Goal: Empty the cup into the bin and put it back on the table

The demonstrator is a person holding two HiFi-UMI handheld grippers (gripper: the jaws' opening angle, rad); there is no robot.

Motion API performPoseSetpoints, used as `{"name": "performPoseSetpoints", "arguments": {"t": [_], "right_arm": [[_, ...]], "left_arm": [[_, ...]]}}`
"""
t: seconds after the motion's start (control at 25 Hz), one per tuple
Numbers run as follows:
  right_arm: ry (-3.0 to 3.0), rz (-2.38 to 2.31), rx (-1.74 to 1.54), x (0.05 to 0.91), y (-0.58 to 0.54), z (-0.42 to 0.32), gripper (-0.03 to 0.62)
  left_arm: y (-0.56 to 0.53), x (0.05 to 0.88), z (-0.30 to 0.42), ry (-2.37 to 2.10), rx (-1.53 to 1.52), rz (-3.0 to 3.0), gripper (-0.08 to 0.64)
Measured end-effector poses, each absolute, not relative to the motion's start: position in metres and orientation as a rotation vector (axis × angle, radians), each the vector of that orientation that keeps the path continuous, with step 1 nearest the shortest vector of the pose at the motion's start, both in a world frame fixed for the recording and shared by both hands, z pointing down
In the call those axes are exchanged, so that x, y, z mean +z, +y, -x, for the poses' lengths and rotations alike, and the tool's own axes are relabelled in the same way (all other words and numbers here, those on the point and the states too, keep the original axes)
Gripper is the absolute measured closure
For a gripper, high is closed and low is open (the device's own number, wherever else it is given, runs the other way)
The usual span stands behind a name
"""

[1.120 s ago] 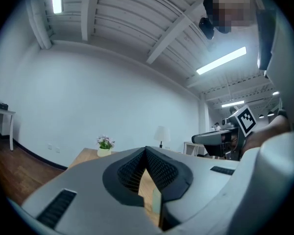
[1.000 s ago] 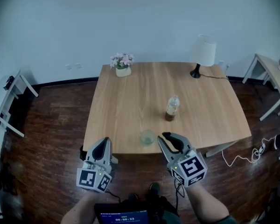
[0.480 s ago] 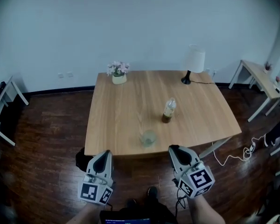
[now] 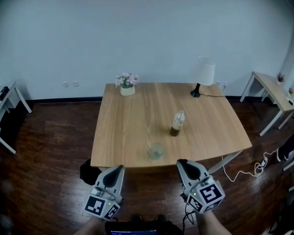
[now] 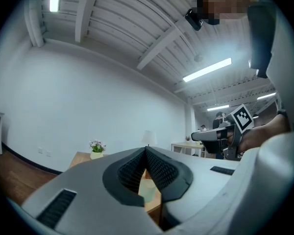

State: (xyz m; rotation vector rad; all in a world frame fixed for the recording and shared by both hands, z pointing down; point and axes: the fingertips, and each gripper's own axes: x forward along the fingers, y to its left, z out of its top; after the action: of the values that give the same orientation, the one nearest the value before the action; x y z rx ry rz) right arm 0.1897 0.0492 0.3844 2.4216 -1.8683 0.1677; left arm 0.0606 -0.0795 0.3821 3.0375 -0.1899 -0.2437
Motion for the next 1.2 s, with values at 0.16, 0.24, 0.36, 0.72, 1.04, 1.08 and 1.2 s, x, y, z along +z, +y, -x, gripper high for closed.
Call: {"name": "performPoseSetpoints", "arguments": {"t": [0.16, 0.24, 0.36, 0.72, 1.04, 1.08, 1.2], "right_arm": [[-1.903, -2.396, 0.193, 0.383, 0.055, -0.189, 0.592], [-1.914, -2.384, 0.188, 0.381, 0.057, -0.188, 0.592], [-1.933, -2.375, 0.181, 0.379, 0.063, -0.188, 0.592], [-1.95, -2.381, 0.181, 0.375, 0.076, -0.191, 0.592], [-1.97, -2.369, 0.179, 0.375, 0.082, -0.192, 0.592], [-1.971, -2.37, 0.18, 0.374, 0.082, -0.193, 0.592], [-1.976, -2.365, 0.185, 0.375, 0.084, -0.193, 0.592]], "left_arm": [[-0.069, 0.374, -0.06, -0.207, -0.263, -3.065, 0.569], [-0.067, 0.371, -0.06, -0.233, -0.274, -3.066, 0.569], [-0.064, 0.373, -0.058, -0.278, -0.268, -3.04, 0.569], [-0.048, 0.37, -0.061, -0.263, -0.267, -3.066, 0.569], [-0.039, 0.367, -0.066, -0.258, -0.256, -3.071, 0.569], [-0.039, 0.367, -0.066, -0.258, -0.254, -3.07, 0.569], [-0.037, 0.366, -0.067, -0.266, -0.255, -3.069, 0.569]]}}
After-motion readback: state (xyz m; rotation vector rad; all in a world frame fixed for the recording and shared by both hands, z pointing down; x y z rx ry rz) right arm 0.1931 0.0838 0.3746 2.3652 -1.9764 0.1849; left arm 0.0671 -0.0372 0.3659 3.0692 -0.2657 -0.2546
